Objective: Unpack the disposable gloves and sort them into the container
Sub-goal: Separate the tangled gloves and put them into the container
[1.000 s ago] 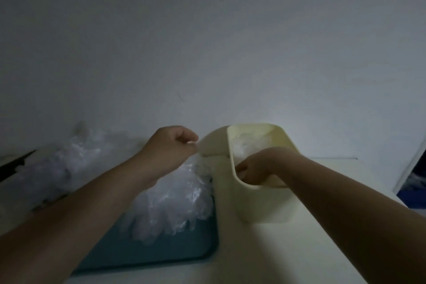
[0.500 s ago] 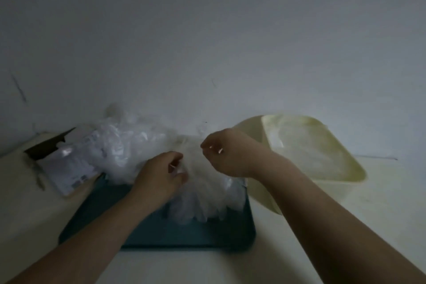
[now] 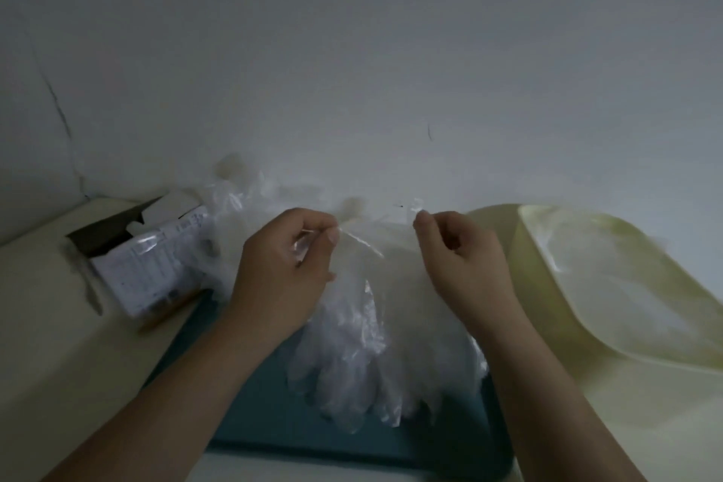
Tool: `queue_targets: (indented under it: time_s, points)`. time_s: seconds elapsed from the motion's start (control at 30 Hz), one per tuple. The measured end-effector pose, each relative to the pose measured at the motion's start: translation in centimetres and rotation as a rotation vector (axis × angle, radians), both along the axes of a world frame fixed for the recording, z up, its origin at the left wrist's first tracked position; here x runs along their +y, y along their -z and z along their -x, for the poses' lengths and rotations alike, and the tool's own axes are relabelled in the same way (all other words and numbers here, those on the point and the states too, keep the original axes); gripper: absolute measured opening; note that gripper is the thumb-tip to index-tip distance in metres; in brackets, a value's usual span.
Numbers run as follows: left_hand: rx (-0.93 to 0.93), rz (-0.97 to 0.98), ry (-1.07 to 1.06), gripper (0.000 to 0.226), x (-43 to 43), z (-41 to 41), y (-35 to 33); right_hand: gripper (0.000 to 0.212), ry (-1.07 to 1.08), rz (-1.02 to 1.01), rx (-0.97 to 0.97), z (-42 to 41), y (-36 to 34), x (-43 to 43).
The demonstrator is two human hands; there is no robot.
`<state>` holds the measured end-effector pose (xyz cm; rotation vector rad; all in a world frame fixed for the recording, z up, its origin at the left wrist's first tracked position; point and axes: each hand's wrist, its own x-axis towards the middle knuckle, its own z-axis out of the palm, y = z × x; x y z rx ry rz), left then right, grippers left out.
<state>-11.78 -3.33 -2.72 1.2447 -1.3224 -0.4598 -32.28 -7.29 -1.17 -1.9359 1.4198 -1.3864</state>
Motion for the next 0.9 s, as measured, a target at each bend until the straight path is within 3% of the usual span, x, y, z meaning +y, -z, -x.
queue_targets:
  time_s: [0.07,0.23,0.33,0.4,0.47,0.57,0.67,0.8,0.87,0.9]
  points:
    - [0.075,0.025,0.072,0.015,0.5,-0.1,-1.0,0.06,-0.029,-0.044,0.008,0.4,-0.5,0.0]
    - [0.206,0.177,0.222,0.017,2.1,-0.3,-2.7,0.096,-0.152,-0.411,-0.03,1.5,-0.6,0.7]
    - [0.204,0.252,0.308,0.011,2.9,-0.7,-2.6,0.083,-0.309,-0.634,-0.165,1.4,-1.0,1.1]
    - [0.195,0.251,0.358,0.01,3.0,-0.8,-2.5,0.089,-0.475,-0.658,-0.391,1.6,-1.0,0.7]
    - [0.124,0.232,0.374,0.007,2.9,-0.8,-2.1,0.078,-0.556,-0.613,-0.561,1.6,-1.2,1.1]
    - [-0.016,0.22,0.392,0.005,2.8,-0.7,-1.4,0.039,-0.486,-0.496,-0.498,1.2,-1.7,2.0]
    - [-0.014,0.165,0.356,0.02,3.1,-0.6,-2.1,0.024,-0.387,-0.375,-0.498,1.5,-2.4,2.5]
    - [0.067,0.001,0.114,0.012,2.5,-1.2,-2.5,0.02,-0.202,-0.058,-0.14,2.6,-3.6,2.0]
    - [0.089,-0.081,0.076,0.012,2.1,-1.6,-2.5,0.014,-0.109,0.15,0.11,3.3,-4.3,1.8]
    - [0.102,-0.111,0.08,0.011,2.0,-1.6,-2.6,0.014,-0.114,0.202,0.146,3.4,-4.6,2.0]
